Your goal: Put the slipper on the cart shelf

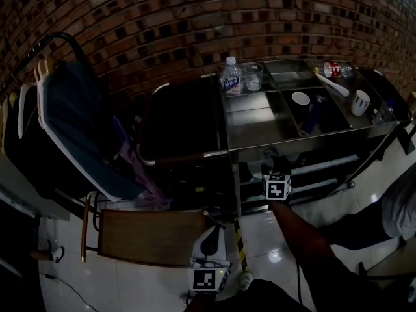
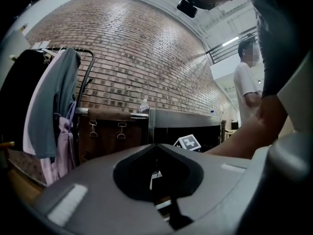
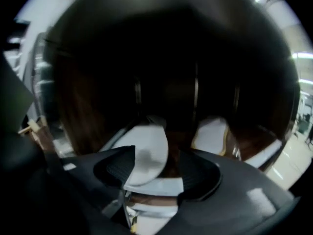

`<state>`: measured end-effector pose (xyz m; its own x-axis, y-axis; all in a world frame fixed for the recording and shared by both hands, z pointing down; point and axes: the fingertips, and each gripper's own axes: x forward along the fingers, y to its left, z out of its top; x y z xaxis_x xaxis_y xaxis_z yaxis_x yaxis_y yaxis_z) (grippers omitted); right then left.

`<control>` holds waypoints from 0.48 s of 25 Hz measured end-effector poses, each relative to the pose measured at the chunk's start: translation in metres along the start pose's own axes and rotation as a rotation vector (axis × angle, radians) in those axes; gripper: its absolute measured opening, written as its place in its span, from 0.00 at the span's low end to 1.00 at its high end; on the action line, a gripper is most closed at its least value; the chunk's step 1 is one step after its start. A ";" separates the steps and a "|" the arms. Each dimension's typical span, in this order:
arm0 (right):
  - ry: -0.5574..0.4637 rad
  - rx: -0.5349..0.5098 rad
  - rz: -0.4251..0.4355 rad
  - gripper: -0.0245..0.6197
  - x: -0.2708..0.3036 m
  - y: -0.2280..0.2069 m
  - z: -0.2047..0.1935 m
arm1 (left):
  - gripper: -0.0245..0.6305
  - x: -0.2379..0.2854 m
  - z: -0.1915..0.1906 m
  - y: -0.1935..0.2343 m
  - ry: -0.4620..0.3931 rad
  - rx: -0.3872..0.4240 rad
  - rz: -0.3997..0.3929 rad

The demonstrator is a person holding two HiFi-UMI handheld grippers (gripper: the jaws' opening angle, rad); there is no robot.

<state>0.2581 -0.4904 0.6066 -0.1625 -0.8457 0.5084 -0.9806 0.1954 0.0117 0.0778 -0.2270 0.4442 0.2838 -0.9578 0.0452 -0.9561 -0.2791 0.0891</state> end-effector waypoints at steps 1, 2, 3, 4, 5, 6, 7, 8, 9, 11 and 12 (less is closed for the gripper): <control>-0.048 -0.036 0.017 0.46 -0.010 0.006 0.011 | 0.06 0.000 0.001 0.000 -0.005 0.002 -0.003; -0.082 -0.070 0.036 0.46 -0.020 0.013 0.017 | 0.06 0.001 0.003 -0.001 -0.016 0.004 -0.010; -0.110 -0.100 0.054 0.46 -0.031 0.020 0.021 | 0.06 0.002 0.005 -0.003 -0.027 0.006 -0.018; -0.138 -0.127 0.072 0.44 -0.044 0.027 0.024 | 0.06 0.003 0.005 -0.005 -0.031 0.009 -0.024; -0.165 -0.148 0.090 0.43 -0.057 0.034 0.026 | 0.06 0.003 0.005 -0.007 -0.031 0.012 -0.028; -0.190 -0.164 0.108 0.42 -0.072 0.039 0.028 | 0.06 0.004 0.004 -0.009 -0.031 0.015 -0.031; -0.214 -0.171 0.124 0.42 -0.087 0.045 0.031 | 0.06 0.004 0.004 -0.011 -0.029 0.019 -0.034; -0.237 -0.170 0.139 0.41 -0.103 0.049 0.033 | 0.06 0.003 0.005 -0.013 -0.028 0.024 -0.037; -0.258 -0.161 0.155 0.39 -0.120 0.054 0.035 | 0.06 0.003 0.008 -0.015 -0.031 0.030 -0.042; -0.293 -0.134 0.186 0.39 -0.155 0.060 0.037 | 0.06 0.002 0.013 -0.019 -0.044 0.042 -0.053; -0.308 -0.118 0.201 0.37 -0.173 0.062 0.038 | 0.06 0.002 0.015 -0.021 -0.051 0.046 -0.058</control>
<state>0.2210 -0.3511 0.4869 -0.3926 -0.8908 0.2287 -0.9096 0.4128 0.0467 0.0969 -0.2241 0.4274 0.3355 -0.9420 -0.0099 -0.9409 -0.3356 0.0447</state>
